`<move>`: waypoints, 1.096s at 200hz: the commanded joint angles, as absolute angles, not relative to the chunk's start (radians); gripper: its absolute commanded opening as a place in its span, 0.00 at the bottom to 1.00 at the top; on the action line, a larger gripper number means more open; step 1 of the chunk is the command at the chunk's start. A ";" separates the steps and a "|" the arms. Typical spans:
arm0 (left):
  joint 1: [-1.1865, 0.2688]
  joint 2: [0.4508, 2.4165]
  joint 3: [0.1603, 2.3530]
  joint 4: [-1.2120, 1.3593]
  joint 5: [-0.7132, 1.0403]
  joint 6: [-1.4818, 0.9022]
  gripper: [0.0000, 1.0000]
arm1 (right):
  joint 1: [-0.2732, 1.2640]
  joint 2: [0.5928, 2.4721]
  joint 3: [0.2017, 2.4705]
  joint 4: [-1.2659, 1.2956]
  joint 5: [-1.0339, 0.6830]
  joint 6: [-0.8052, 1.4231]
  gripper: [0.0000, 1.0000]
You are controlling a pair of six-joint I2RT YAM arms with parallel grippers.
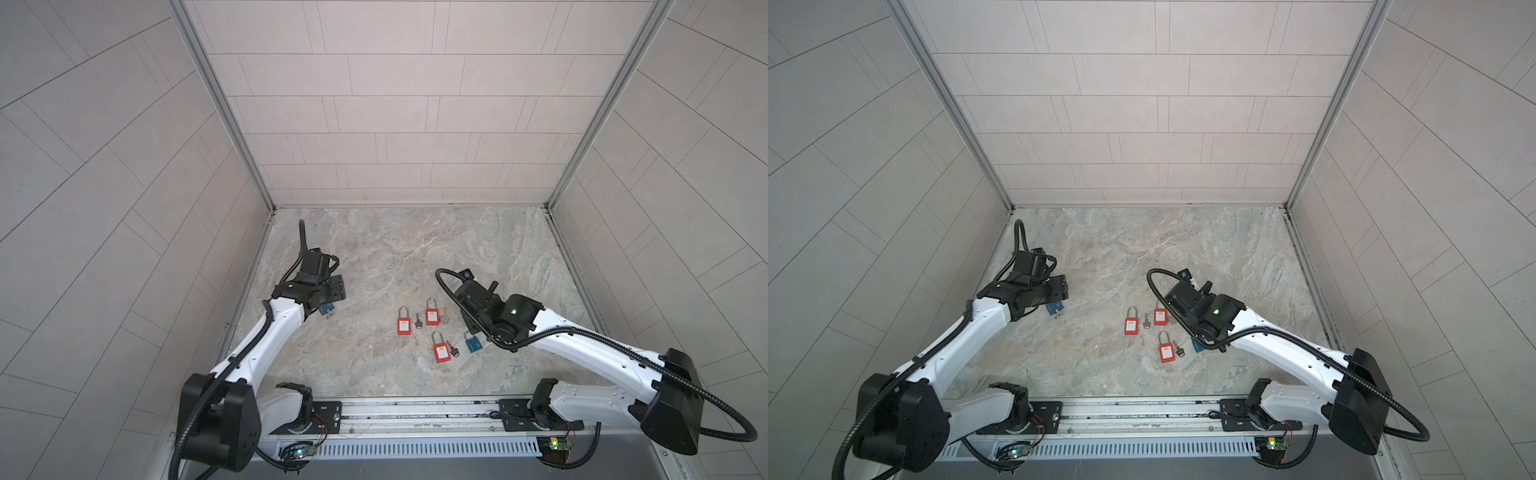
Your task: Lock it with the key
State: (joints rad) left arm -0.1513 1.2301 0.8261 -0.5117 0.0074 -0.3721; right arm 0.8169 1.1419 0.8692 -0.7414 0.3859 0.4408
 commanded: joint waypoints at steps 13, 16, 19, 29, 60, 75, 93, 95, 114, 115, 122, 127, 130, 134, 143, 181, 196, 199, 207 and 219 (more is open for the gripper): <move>-0.083 1.415 0.942 -0.591 0.091 -0.392 0.72 | 0.799 1.029 0.792 -0.620 0.399 0.379 0.57; -0.079 1.437 0.955 -0.601 0.094 -0.386 0.72 | 0.797 1.023 0.789 -0.616 0.398 0.369 0.57; -0.078 1.459 0.969 -0.610 0.098 -0.379 0.71 | 0.796 1.018 0.784 -0.611 0.394 0.360 0.57; -0.076 1.528 1.008 -0.629 0.108 -0.365 0.69 | 0.794 1.007 0.784 -0.606 0.384 0.337 0.57; -0.071 1.666 1.075 -0.650 0.098 -0.347 0.63 | 0.792 1.017 0.837 -0.635 0.385 0.351 0.62; -0.072 1.681 1.071 -0.647 0.088 -0.357 0.63 | 0.789 1.038 0.860 -0.648 0.378 0.373 0.63; -0.076 1.679 1.047 -0.643 0.056 -0.350 0.63 | 0.788 1.075 0.877 -0.652 0.369 0.375 0.64; -0.075 1.679 1.043 -0.640 0.055 -0.351 0.63 | 0.788 1.079 0.878 -0.649 0.367 0.374 0.64; -0.075 1.660 0.992 -0.606 0.044 -0.360 0.63 | 0.788 1.117 0.897 -0.641 0.316 0.365 0.64; -0.074 1.660 0.991 -0.604 0.045 -0.360 0.63 | 0.788 1.119 0.897 -0.641 0.313 0.364 0.64; -0.075 1.654 0.970 -0.590 0.053 -0.365 0.63 | 0.788 1.134 0.907 -0.643 0.290 0.358 0.64; -0.075 1.654 0.962 -0.584 0.059 -0.368 0.63 | 0.789 1.144 0.916 -0.646 0.280 0.355 0.63; -0.074 1.652 0.957 -0.581 0.062 -0.370 0.64 | 0.789 1.149 0.921 -0.647 0.274 0.353 0.64; -0.074 1.651 0.950 -0.575 0.067 -0.373 0.64 | 0.789 1.159 0.929 -0.649 0.268 0.352 0.63; -0.075 1.649 0.938 -0.564 0.073 -0.379 0.64 | 0.788 1.176 0.941 -0.655 0.257 0.347 0.63; -0.075 1.623 0.896 -0.538 0.110 -0.412 0.64 | 0.792 1.222 0.987 -0.678 0.230 0.333 0.63; -0.075 1.587 0.855 -0.514 0.134 -0.450 0.64 | 0.792 1.227 0.991 -0.675 0.216 0.324 0.63; -0.075 1.578 0.845 -0.505 0.139 -0.459 0.64 | 0.793 1.228 0.992 -0.673 0.213 0.321 0.63; -0.074 1.552 0.817 -0.482 0.152 -0.480 0.64 | 0.793 1.230 0.993 -0.666 0.196 0.309 0.63; -0.075 1.521 0.782 -0.454 0.166 -0.508 0.64 | 0.797 1.232 0.993 -0.650 0.167 0.277 0.62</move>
